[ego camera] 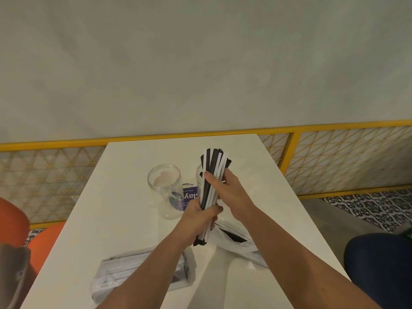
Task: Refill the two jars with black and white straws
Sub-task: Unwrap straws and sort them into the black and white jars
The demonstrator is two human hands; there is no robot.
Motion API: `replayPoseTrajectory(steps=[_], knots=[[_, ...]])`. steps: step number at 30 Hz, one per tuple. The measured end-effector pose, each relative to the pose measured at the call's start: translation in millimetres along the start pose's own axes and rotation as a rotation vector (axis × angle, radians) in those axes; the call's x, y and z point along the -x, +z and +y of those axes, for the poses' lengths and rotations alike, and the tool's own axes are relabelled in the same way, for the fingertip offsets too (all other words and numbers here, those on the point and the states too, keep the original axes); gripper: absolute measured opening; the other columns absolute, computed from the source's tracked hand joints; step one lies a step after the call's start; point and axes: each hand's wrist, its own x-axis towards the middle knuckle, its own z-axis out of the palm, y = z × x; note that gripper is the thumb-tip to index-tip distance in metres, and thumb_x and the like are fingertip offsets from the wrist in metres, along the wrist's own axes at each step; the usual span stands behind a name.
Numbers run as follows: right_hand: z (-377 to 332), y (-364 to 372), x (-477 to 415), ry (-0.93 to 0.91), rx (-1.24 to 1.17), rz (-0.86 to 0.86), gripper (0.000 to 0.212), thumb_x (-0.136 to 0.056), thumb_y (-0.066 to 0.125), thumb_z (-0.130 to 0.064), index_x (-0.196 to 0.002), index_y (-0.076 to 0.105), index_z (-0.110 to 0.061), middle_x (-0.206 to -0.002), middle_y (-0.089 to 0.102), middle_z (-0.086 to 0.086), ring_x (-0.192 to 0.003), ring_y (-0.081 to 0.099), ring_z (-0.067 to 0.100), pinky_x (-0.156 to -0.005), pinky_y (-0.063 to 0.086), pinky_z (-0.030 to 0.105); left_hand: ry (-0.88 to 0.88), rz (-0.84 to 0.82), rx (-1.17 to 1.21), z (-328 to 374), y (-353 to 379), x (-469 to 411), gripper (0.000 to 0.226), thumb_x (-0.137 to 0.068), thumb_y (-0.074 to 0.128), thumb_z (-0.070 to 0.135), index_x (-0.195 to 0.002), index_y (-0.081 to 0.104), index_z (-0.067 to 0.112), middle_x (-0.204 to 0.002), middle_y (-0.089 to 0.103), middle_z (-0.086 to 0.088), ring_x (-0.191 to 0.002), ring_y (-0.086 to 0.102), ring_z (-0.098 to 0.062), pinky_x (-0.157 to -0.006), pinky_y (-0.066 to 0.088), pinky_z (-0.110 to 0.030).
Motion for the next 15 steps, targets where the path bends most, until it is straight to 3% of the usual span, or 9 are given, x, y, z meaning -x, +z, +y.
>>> replayPoseTrajectory(steps=[2, 5, 8, 12, 15], knots=[[-1.7, 2.5, -1.1, -0.037, 0.1, 0.088, 0.024, -0.088, 0.06, -0.034, -0.106, 0.054, -0.019, -0.087, 0.06, -0.007, -0.08, 0.061, 0.008, -0.063, 0.049, 0.015, -0.023, 0.038, 0.011, -1.9, -1.8, -1.3, 0.01, -0.081, 0.065, 0.011, -0.086, 0.057, 0.009, -0.059, 0.053, -0.006, -0.047, 0.051, -0.012, -0.049, 0.046, -0.022], [-4.9, 6.4, -2.1, -0.075, 0.2, 0.137, 0.023, -0.089, 0.059, -0.034, -0.093, 0.053, -0.013, -0.092, 0.063, 0.013, -0.086, 0.064, 0.028, -0.077, 0.057, 0.036, -0.037, 0.078, 0.055, -1.6, -4.1, -1.5, 0.018, -0.079, 0.071, 0.017, -0.089, 0.057, 0.01, -0.061, 0.054, -0.005, -0.05, 0.052, -0.014, -0.051, 0.047, -0.023], [-9.3, 10.3, -3.2, -0.078, 0.228, 0.127, 0.028, -0.093, 0.054, -0.028, -0.099, 0.053, 0.0, -0.095, 0.059, 0.024, -0.088, 0.061, 0.038, -0.081, 0.055, 0.044, -0.043, 0.093, 0.1, 0.7, -7.1, 0.1, 0.02, -0.078, 0.074, 0.019, -0.088, 0.057, 0.012, -0.058, 0.055, -0.004, -0.048, 0.052, -0.013, -0.05, 0.047, -0.024], [-13.5, 16.8, -5.2, -0.066, 0.266, 0.076, 0.031, -0.096, 0.046, -0.025, -0.108, 0.05, 0.004, -0.099, 0.057, 0.028, -0.093, 0.06, 0.039, -0.085, 0.052, 0.052, -0.04, 0.113, 0.168, 0.4, -11.0, 2.6, 0.02, -0.079, 0.072, 0.023, -0.086, 0.058, 0.012, -0.054, 0.053, -0.002, -0.044, 0.049, -0.012, -0.047, 0.045, -0.024], [-14.6, 22.1, -6.5, -0.035, 0.221, 0.065, 0.031, -0.098, 0.043, -0.023, -0.107, 0.05, 0.005, -0.088, 0.052, 0.015, -0.082, 0.055, 0.026, -0.089, 0.05, 0.051, -0.042, 0.144, 0.195, 0.0, -14.1, 2.3, 0.02, -0.081, 0.07, 0.027, -0.081, 0.057, 0.011, -0.052, 0.052, -0.001, -0.043, 0.049, -0.011, -0.048, 0.044, -0.025]])
